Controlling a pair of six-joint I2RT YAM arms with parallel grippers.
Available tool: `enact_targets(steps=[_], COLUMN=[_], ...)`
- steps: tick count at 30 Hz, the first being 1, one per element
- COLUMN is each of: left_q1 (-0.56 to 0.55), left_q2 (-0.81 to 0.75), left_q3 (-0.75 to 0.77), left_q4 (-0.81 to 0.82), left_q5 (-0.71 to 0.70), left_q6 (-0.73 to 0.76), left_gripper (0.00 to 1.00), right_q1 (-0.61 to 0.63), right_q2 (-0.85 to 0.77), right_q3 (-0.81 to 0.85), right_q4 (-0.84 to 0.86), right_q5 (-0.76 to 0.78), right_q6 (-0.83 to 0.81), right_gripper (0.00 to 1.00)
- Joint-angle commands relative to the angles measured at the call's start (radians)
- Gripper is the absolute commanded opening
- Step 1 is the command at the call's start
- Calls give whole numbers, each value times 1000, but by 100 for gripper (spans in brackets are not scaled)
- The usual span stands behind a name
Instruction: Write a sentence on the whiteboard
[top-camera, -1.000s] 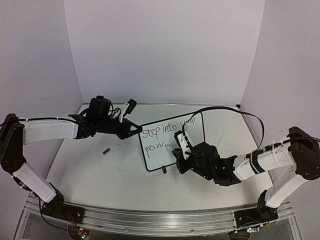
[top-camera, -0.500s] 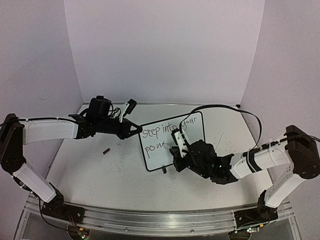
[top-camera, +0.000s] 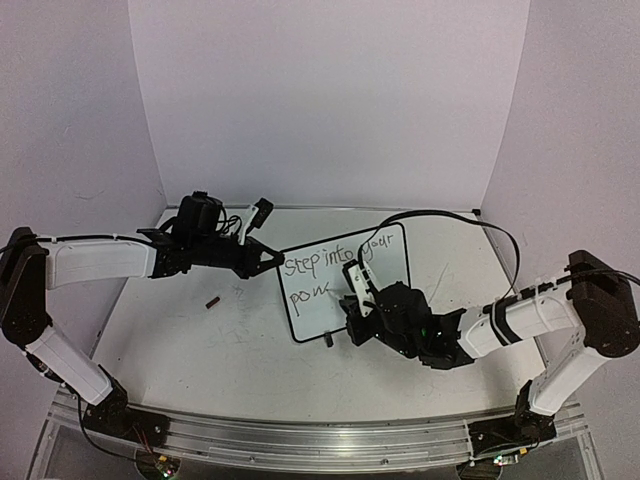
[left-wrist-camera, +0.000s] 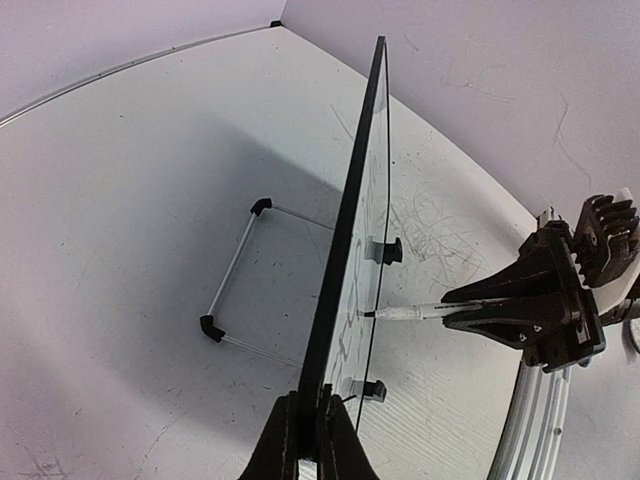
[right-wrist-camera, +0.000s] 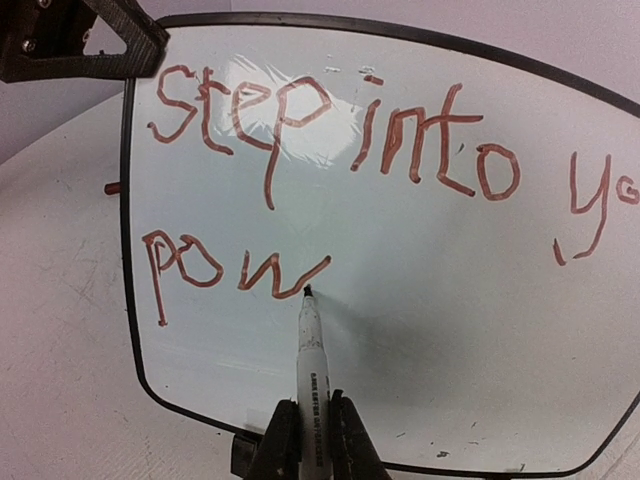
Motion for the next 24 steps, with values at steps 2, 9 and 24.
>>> enact_targets(steps=[2, 9, 24], left_q1=[1, 0, -1], left_q2=[-16, -18, -18], left_q3=[-14, -13, -13], left_q4=[-56, -56, -57], left_q5=[-80, -82, -82], left_q6=[75, 75, 76], left_gripper=[0, 0, 0], right_q1=[0, -4, -12], right_q2=[14, 9, -4], right_q3=[28, 24, 16], right_q4=[-13, -26, 30], right_q5=[42, 98, 124], right_q6=[27, 50, 38], right_gripper=[0, 0, 0])
